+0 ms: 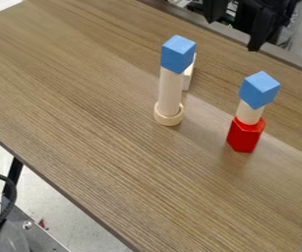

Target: Move the blue cube to the right side of the table under a tower of blocks

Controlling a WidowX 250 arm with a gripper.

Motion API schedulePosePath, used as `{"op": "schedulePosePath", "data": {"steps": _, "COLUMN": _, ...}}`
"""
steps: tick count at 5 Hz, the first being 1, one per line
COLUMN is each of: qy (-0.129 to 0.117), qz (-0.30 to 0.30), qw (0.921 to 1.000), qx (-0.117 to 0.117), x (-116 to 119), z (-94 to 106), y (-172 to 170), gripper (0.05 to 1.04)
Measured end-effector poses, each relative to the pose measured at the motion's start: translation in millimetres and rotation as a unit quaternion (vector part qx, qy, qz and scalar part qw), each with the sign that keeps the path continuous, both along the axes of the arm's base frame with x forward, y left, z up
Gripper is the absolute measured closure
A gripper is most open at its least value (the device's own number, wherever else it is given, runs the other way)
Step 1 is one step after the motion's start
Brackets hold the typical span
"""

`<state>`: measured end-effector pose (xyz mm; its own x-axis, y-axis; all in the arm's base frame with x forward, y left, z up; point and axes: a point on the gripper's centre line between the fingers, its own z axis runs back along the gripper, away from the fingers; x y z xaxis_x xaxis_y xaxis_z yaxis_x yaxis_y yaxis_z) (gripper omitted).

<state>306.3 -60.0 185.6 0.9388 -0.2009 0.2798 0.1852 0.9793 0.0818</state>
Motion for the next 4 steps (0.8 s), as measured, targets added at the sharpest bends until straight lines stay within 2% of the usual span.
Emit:
{"op": "schedulePosePath", "data": {"steps": 1, "qy": 0.013, "qz": -0.001, "qw": 0.9999, "qx": 0.003, "x": -1, "z": -8.8, "y": 0, "gripper": 0.083}}
{"op": "schedulePosePath", "data": {"steps": 4, "qy": 0.008, "qz": 0.074, "qw": 0.9971, "qx": 0.015, "x": 6, "z": -15.3, "y": 46, "gripper": 0.083}}
